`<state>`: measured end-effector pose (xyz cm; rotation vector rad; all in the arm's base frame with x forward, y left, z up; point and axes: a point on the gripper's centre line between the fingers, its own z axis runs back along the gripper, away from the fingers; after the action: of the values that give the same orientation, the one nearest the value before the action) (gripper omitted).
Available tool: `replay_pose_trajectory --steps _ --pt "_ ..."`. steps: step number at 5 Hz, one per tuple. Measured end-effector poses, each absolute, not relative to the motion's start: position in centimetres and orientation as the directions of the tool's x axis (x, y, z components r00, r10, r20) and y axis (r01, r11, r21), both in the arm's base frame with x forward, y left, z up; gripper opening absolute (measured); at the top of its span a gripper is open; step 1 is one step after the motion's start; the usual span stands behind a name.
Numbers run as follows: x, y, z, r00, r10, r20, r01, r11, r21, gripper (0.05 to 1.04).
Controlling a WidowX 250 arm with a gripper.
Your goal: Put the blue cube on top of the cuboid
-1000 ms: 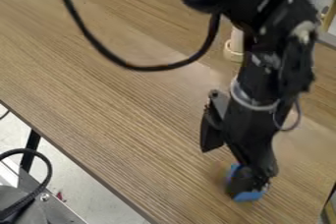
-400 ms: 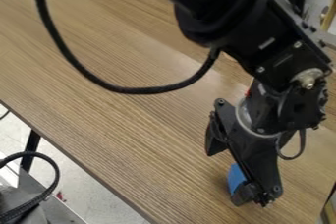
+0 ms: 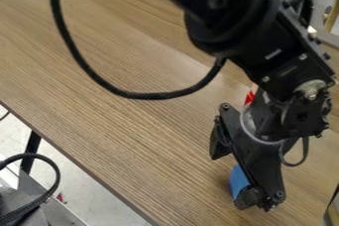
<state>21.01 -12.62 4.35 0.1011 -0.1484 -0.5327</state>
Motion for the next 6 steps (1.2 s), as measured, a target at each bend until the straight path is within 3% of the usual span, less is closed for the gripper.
replay_pose_trajectory --steps 2,3,4,5,6 --pt "23.8 -12.8 3.9 0.863 -0.485 0.141 0.478 0.875 0.081 0.95" --pt "24.7 -12.2 4.1 0.881 -0.444 0.162 0.439 0.896 0.064 0.665" --pt "25.1 -11.8 4.2 0.881 -0.447 0.152 0.444 0.894 0.059 0.536" --pt "25.2 -11.4 4.6 0.878 -0.459 0.139 0.452 0.888 0.081 0.535" --pt "25.5 -11.0 8.3 0.876 -0.441 0.197 0.427 0.897 0.111 0.536"
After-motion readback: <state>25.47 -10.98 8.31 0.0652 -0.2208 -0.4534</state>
